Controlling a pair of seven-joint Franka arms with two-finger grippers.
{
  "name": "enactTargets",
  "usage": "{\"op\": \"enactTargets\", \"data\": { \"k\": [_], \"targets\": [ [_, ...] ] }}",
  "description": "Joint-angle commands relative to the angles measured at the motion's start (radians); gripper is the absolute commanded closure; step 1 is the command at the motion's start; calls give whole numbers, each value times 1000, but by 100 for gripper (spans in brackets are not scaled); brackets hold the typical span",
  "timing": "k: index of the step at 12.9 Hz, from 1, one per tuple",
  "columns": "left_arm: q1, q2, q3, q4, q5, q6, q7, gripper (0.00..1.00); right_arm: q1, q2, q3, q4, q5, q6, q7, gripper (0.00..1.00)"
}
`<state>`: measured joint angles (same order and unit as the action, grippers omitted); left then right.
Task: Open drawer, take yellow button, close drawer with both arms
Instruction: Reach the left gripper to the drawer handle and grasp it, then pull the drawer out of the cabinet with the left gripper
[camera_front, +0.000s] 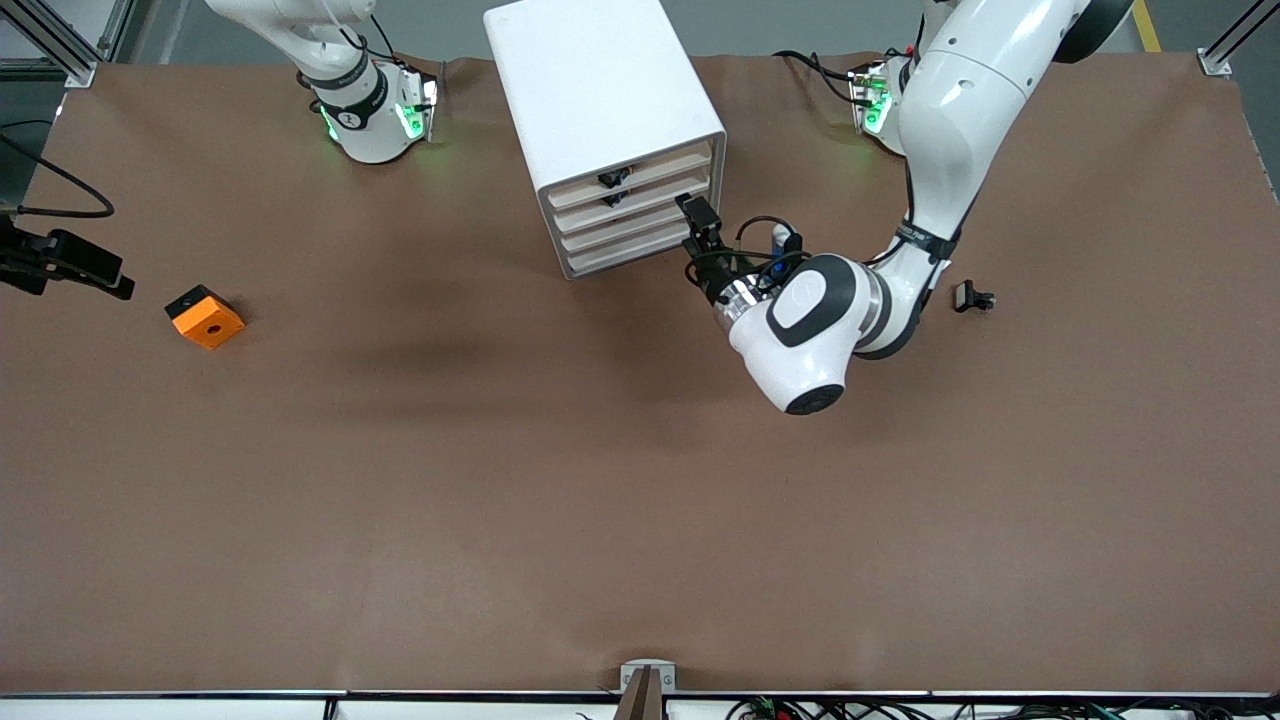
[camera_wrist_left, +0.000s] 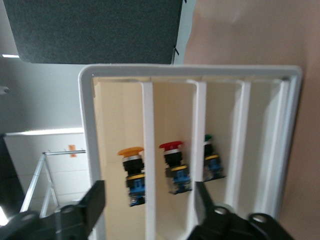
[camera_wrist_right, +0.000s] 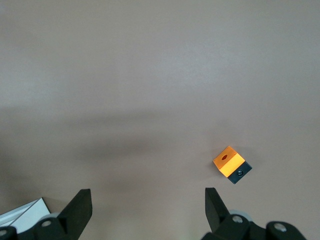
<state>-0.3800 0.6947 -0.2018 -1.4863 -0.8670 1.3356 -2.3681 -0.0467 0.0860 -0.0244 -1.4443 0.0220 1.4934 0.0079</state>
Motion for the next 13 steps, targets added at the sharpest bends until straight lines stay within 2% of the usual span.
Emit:
{"op": "enactTargets", "data": {
  "k": [1,6,12,13],
  "targets": [
    [-22,8,4,23,-35,-16,67,28,-1,-5,14,7,10,2,-6,0],
    [-46,22,4,21,-43,-9,159,36,1,-3,14,7,21,5,9,0],
    [-91,63,7,21,-89,13,195,36,-1,-5,12,9,19,1,-88,0],
    [-96,66,7,21,-89,13,193,39,2,-5,12,9,10,-8,-85,0]
  ]
}}
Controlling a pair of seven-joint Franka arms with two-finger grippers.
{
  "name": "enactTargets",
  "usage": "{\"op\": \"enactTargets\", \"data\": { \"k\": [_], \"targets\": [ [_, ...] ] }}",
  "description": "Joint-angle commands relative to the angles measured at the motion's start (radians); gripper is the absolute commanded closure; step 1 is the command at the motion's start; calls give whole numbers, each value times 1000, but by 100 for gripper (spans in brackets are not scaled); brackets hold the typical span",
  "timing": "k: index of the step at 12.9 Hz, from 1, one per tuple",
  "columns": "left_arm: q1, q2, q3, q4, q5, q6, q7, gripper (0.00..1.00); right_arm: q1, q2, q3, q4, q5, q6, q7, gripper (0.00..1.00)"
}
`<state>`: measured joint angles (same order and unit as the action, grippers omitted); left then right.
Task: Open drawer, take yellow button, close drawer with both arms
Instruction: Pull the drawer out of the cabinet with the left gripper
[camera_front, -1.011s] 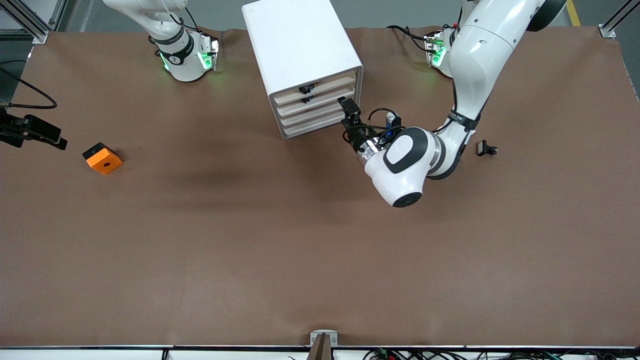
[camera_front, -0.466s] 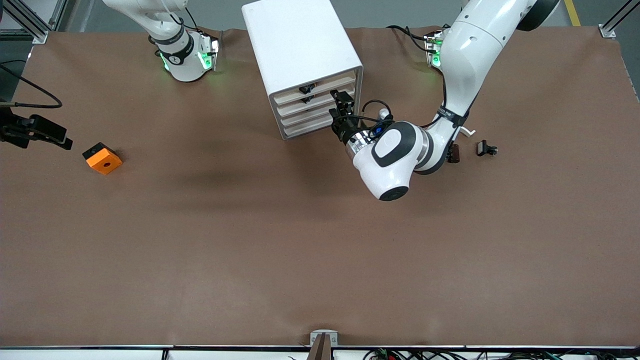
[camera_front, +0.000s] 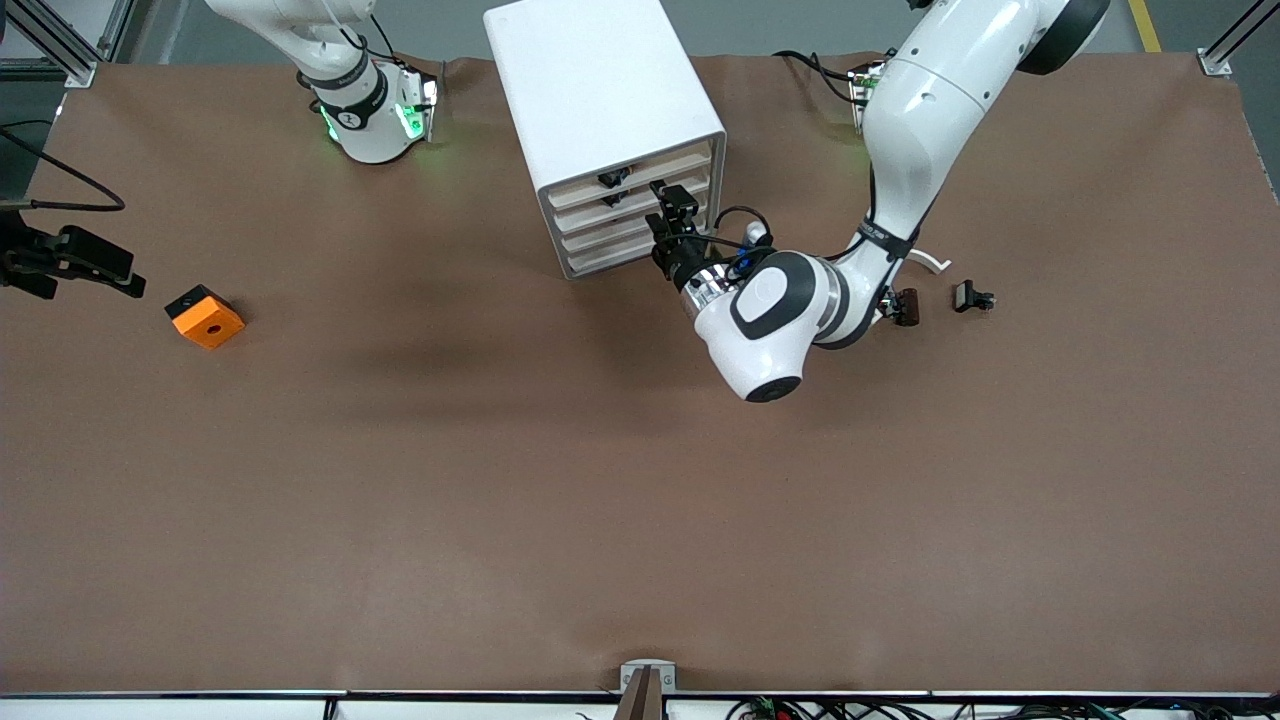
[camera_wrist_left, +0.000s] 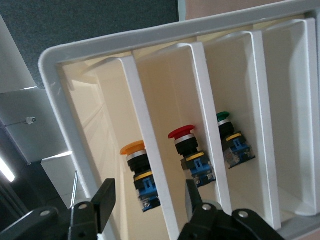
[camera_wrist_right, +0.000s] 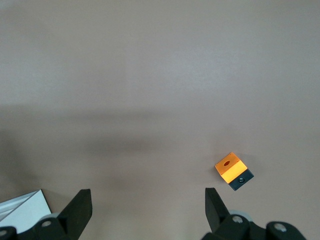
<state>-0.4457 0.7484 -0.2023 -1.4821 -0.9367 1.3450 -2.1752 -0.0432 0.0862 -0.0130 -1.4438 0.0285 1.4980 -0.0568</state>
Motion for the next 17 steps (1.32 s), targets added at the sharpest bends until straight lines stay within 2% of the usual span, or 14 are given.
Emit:
{"op": "enactTargets", "data": {
  "k": [1,8,11,14,16,17],
  "targets": [
    [-31,20,8,17,-22,3,0,46,-6,-6,1,-4,8,-25,-26,0],
    [-70,42,8,11,-16,2,-60,47,-21,0,-4,-1,10,8,-12,0],
    [-74,43,8,11,-16,-1,-92,60,-14,-3,4,2,10,5,89,0],
    [-71,42,8,16,-16,-3,-152,78,-14,-2,4,2,11,14,83,0],
    [-70,40,8,17,-22,-3,-156,84,-17,0,2,2,11,16,81,0],
    [-64,39,8,19,-24,-3,-156,91,-17,0,2,2,13,16,80,0]
  ]
}}
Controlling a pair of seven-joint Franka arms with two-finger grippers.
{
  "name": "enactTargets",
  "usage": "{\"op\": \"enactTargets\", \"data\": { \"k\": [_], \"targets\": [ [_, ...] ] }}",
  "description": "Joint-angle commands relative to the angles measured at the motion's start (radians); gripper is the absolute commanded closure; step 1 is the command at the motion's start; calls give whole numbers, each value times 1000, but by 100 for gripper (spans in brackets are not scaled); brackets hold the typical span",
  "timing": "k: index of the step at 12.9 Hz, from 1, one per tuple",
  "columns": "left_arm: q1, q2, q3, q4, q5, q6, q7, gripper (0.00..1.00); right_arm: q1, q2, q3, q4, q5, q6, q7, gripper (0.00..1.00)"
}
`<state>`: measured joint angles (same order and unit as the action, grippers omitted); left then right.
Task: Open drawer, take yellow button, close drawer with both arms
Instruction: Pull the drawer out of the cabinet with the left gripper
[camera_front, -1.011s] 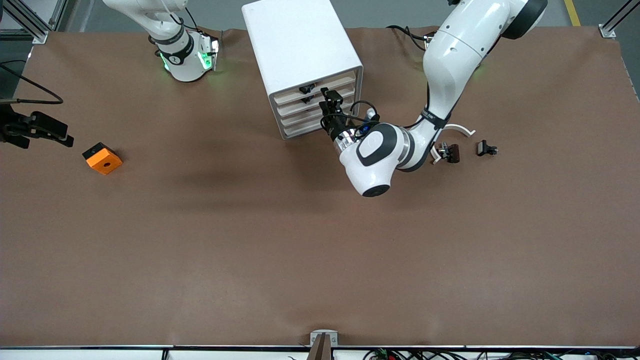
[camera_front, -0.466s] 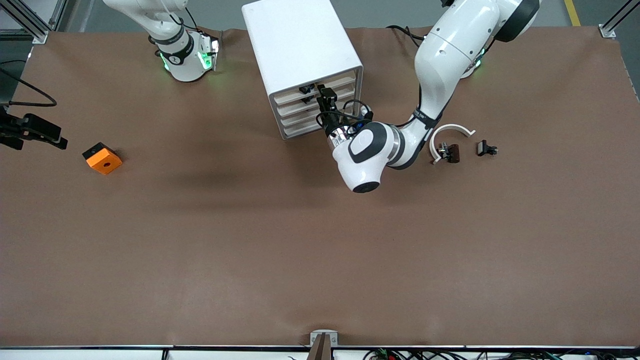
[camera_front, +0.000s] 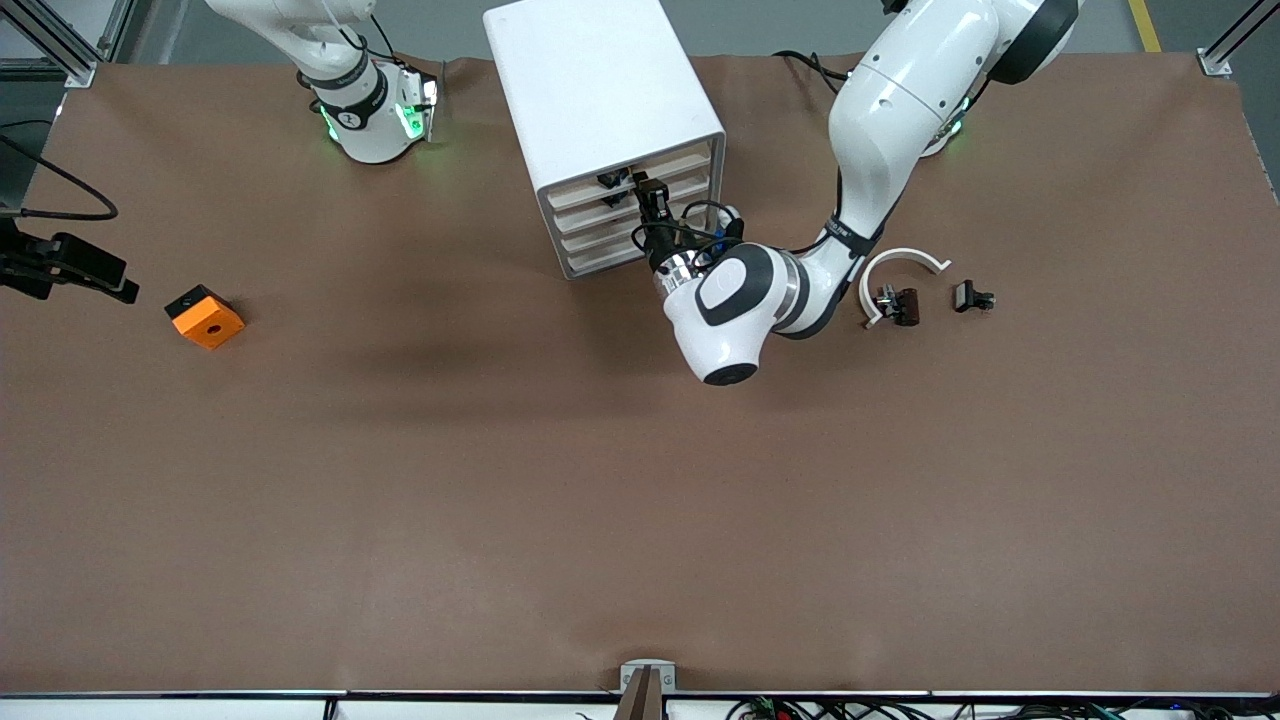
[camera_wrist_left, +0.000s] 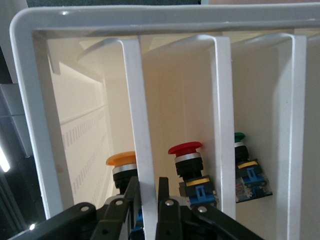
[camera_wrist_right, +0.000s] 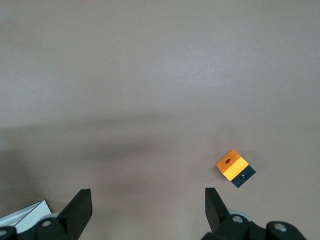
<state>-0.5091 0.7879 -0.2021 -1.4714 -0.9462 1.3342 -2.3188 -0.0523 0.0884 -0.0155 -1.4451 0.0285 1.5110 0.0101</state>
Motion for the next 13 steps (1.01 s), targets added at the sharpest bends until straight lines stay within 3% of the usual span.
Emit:
{"op": "enactTargets", "data": {
  "k": [1,3,9,13],
  "targets": [
    [3,-1,7,8,-14,8,-20,95,-8,-3,5,3,11,2,13,0],
    [4,-1,16,9,-11,8,-37,100,-3,-4,5,2,11,-2,18,0],
    [78,2,18,26,-11,11,-47,100,55,-3,5,0,27,9,36,0],
    [121,1,21,60,-11,11,-62,100,123,2,6,-3,48,32,171,0]
  ]
}}
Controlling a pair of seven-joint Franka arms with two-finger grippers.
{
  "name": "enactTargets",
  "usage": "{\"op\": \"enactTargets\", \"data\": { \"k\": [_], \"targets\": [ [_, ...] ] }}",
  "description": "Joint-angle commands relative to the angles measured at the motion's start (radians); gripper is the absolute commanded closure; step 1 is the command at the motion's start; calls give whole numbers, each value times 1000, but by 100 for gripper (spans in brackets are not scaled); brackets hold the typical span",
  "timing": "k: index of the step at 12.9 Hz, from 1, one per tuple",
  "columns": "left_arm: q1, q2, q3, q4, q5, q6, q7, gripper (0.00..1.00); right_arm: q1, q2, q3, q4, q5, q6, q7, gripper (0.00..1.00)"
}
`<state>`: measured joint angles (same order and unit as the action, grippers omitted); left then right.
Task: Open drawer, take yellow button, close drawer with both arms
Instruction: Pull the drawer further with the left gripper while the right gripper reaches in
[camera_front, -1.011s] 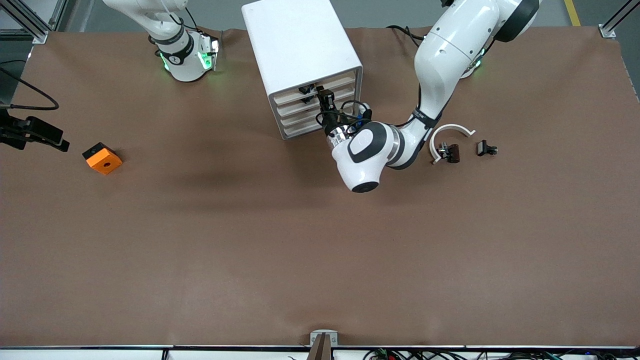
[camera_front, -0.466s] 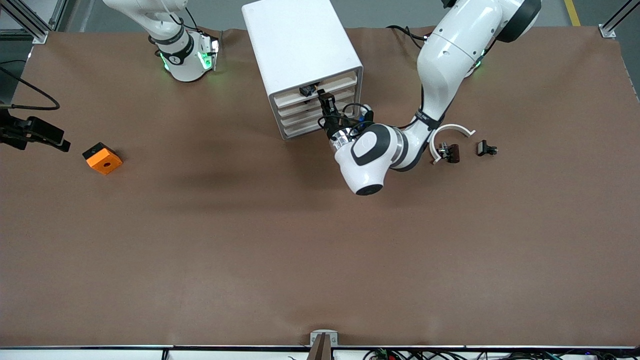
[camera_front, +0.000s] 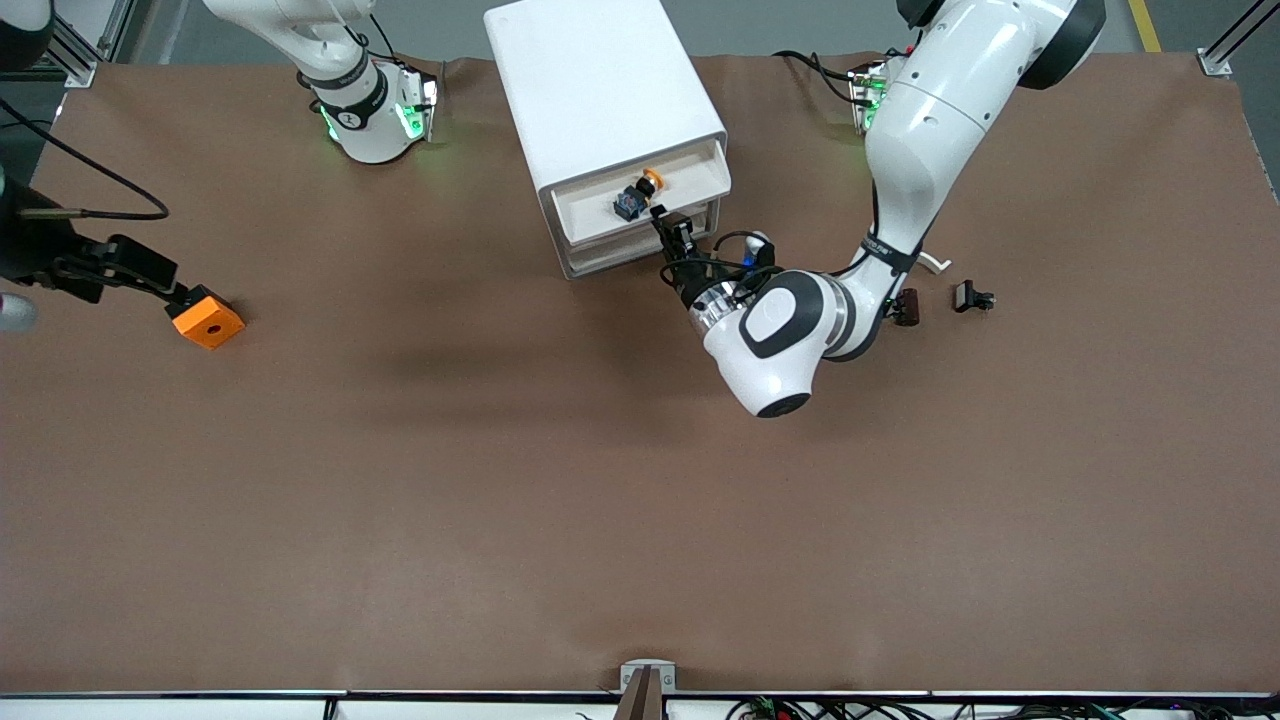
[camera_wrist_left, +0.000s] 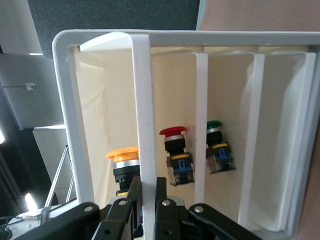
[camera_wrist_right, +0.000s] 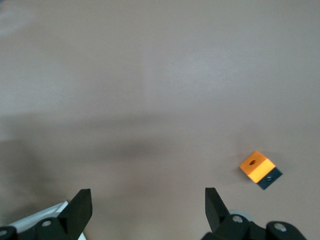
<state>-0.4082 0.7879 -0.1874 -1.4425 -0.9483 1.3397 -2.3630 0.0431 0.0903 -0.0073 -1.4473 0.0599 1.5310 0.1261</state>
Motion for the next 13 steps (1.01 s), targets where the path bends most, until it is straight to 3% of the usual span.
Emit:
{"op": "enactTargets", "data": {
  "k": [1,6,9,10,11,13],
  "targets": [
    [22,2,6,34,-9,6,-13,100,43,0,-2,-1,27,18,99,0],
    [77,4,6,67,-7,10,-7,100,142,20,-3,-2,43,21,317,0],
    [94,7,8,76,-7,41,-4,90,231,38,-3,-10,43,49,487,0],
    [94,8,8,76,-7,45,-2,68,263,46,-3,-16,43,66,559,0],
    [94,7,6,79,-7,52,-1,1,305,51,-3,-21,43,89,634,0],
    [95,7,8,120,-7,55,27,0,388,61,-3,-39,43,132,780,0]
  ]
}}
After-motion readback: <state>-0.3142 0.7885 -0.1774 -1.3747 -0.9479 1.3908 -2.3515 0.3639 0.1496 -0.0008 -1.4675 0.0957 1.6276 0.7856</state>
